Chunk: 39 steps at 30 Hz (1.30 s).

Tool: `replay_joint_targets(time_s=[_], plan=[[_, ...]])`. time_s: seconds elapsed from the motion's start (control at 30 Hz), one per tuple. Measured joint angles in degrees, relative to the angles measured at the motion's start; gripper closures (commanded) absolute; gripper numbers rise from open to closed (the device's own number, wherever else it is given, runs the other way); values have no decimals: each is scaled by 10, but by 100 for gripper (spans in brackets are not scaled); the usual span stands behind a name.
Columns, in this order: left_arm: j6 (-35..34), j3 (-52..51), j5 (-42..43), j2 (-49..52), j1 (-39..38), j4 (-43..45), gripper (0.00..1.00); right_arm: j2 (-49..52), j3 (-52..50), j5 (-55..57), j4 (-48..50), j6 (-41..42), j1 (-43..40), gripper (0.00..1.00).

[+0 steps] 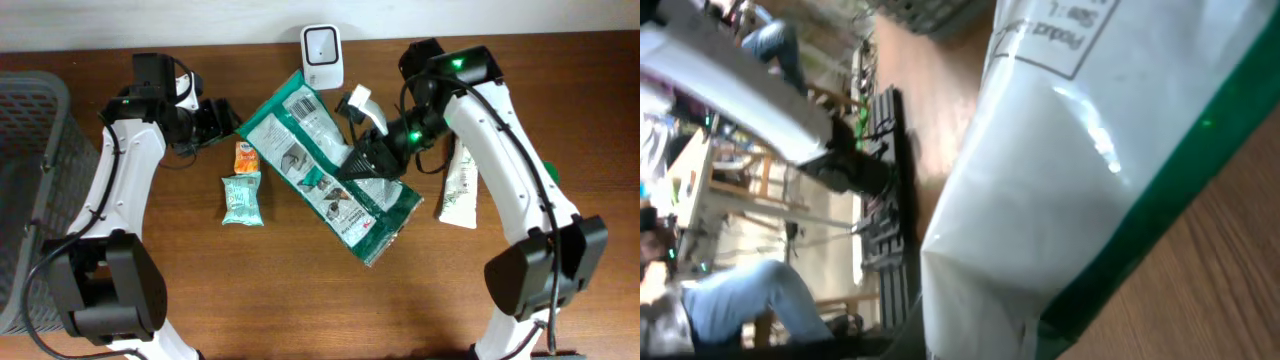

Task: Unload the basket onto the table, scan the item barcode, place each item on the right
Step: 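Lift the packet with the right gripper while the left gripper withdraws, then hold the packet with the right gripper up to the white scanner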

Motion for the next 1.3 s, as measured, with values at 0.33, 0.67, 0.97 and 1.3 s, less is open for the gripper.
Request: replay_joint_targets(time_s=[0.33,0.67,0.97,1.3], plan=[[2,0,-17,0,0,-1,1,-24,3,119,137,25,2,96],[2,0,-18,1,0,0,1,24,4,618,493,210,16,96],[2,0,-19,1,0,0,1,163,4,912,798,-14,74,96],[2,0,-19,1,0,0,1,299,5,1094,926,-164,117,96]])
